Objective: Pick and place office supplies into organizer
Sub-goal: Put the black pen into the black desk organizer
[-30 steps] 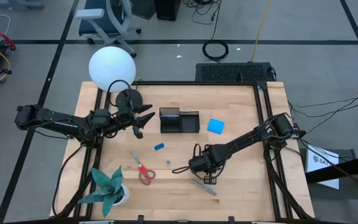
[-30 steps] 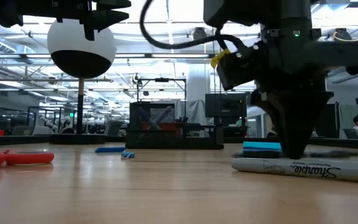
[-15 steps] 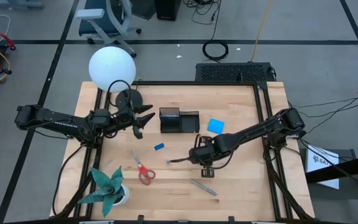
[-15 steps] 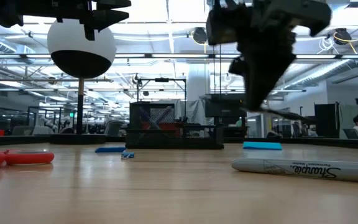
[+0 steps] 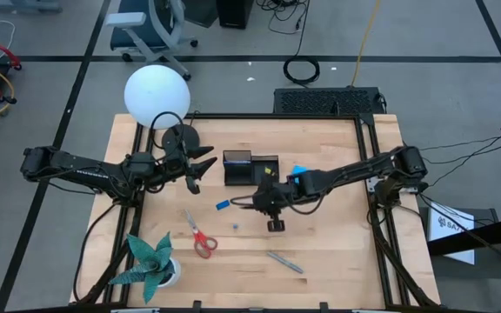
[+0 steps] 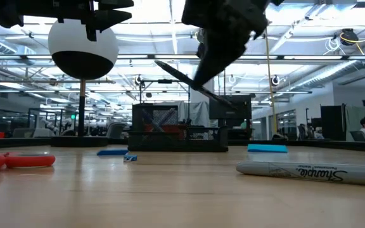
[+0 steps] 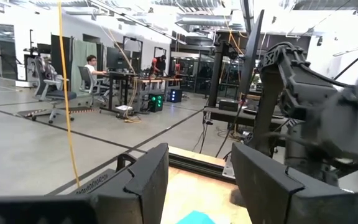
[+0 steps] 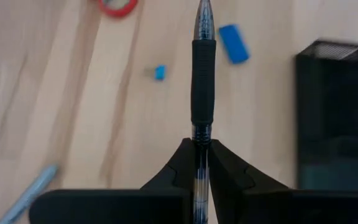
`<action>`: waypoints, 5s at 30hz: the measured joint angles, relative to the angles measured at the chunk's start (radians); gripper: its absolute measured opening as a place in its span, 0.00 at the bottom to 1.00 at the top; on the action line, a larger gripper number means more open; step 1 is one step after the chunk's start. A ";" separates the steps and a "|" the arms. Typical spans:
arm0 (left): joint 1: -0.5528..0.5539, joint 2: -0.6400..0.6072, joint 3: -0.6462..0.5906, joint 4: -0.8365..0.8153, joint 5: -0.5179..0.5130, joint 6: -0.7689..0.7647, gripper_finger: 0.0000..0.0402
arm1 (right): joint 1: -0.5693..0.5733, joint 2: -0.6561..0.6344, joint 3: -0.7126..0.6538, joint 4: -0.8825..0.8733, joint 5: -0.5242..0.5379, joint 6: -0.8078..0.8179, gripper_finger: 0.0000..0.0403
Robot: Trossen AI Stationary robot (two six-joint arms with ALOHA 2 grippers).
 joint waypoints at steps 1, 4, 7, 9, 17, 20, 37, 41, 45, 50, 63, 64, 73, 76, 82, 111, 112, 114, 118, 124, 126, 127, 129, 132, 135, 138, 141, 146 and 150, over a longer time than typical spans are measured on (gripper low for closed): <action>0.000 0.000 0.000 0.000 0.000 0.000 0.46 | -0.009 -0.002 0.000 0.020 0.000 -0.014 0.04; 0.000 0.000 0.000 -0.001 0.000 0.000 0.46 | -0.030 -0.011 0.001 0.042 -0.002 -0.047 0.04; 0.000 0.000 0.000 -0.009 0.000 0.000 0.46 | -0.042 -0.022 -0.002 0.076 -0.002 -0.076 0.04; 0.000 0.000 0.000 -0.007 0.000 0.000 0.46 | -0.049 -0.028 -0.003 0.115 -0.005 -0.094 0.04; 0.000 0.000 0.000 -0.010 0.013 -0.085 0.46 | -0.054 -0.037 -0.004 0.224 -0.127 -0.136 0.04; -0.005 0.000 0.000 -0.047 0.079 -0.186 0.46 | -0.054 -0.037 -0.024 0.274 -0.157 -0.143 0.04; -0.040 0.002 0.000 -0.115 0.253 -0.017 0.46 | -0.102 -0.037 -0.069 0.330 -0.211 -0.150 0.04; -0.066 0.002 0.000 -0.172 0.259 0.076 0.46 | -0.114 -0.049 -0.070 0.328 -0.211 -0.158 0.04; -0.087 0.002 0.000 -0.174 0.260 0.109 0.46 | -0.112 -0.080 -0.070 0.320 -0.212 -0.173 0.04; -0.101 0.032 0.000 -0.180 0.262 0.104 0.46 | -0.099 -0.161 -0.108 0.359 -0.212 -0.186 0.04; -0.089 0.263 0.044 0.120 0.267 0.201 0.46 | -0.086 -0.383 -0.384 0.699 -0.211 -0.168 0.04; -0.089 0.274 0.058 0.117 0.268 0.195 0.46 | -0.086 -0.388 -0.396 0.724 -0.211 -0.165 0.04; -0.087 0.412 0.216 0.101 0.308 0.189 0.46 | -0.087 -0.381 -0.407 0.756 -0.209 -0.162 0.04; -0.087 0.442 0.244 0.102 0.315 0.194 0.46 | -0.087 -0.382 -0.407 0.763 -0.209 -0.162 0.04; -0.087 0.477 0.269 0.095 0.316 0.187 0.46 | -0.087 -0.382 -0.407 0.764 -0.207 -0.164 0.04; -0.092 0.475 0.276 0.144 0.343 0.151 0.46 | -0.093 -0.365 -0.407 0.807 -0.178 -0.173 0.04; -0.092 0.475 0.276 0.144 0.343 0.151 0.46 | -0.093 -0.365 -0.407 0.817 -0.178 -0.173 0.04; -0.092 0.475 0.276 0.144 0.343 0.151 0.46 | -0.093 -0.360 -0.407 0.838 -0.178 -0.173 0.04; -0.092 0.485 0.280 0.149 0.343 0.150 0.46 | -0.093 -0.357 -0.407 0.843 -0.178 -0.181 0.04; -0.089 0.572 0.348 0.168 0.353 0.153 0.46 | -0.093 -0.357 -0.406 0.846 -0.178 -0.184 0.04; -0.087 0.607 0.379 0.162 0.346 0.154 0.46 | -0.093 -0.357 -0.406 0.845 -0.178 -0.184 0.04; -0.087 0.621 0.391 0.161 0.341 0.155 0.46 | -0.093 -0.357 -0.406 0.840 -0.178 -0.184 0.04; -0.087 0.631 0.408 0.153 0.337 0.162 0.46 | -0.093 -0.357 -0.406 0.837 -0.178 -0.184 0.04; -0.087 0.630 0.415 0.137 0.334 0.175 0.46 | -0.093 -0.357 -0.406 0.836 -0.179 -0.184 0.04; -0.088 0.618 0.414 0.128 0.333 0.176 0.46 | -0.093 -0.357 -0.406 0.833 -0.181 -0.184 0.04; -0.090 0.612 0.415 0.139 0.332 0.175 0.46 | -0.093 -0.357 -0.406 0.829 -0.181 -0.191 0.04; -0.093 0.615 0.414 0.126 0.332 0.176 0.44 | -0.093 -0.357 -0.406 0.829 -0.181 -0.191 0.04; -0.092 0.614 0.414 0.126 0.331 0.189 0.32 | -0.093 -0.357 -0.406 0.830 -0.181 -0.191 0.04; -0.092 0.614 0.414 0.124 0.327 0.209 0.17 | -0.093 -0.357 -0.406 0.829 -0.181 -0.191 0.04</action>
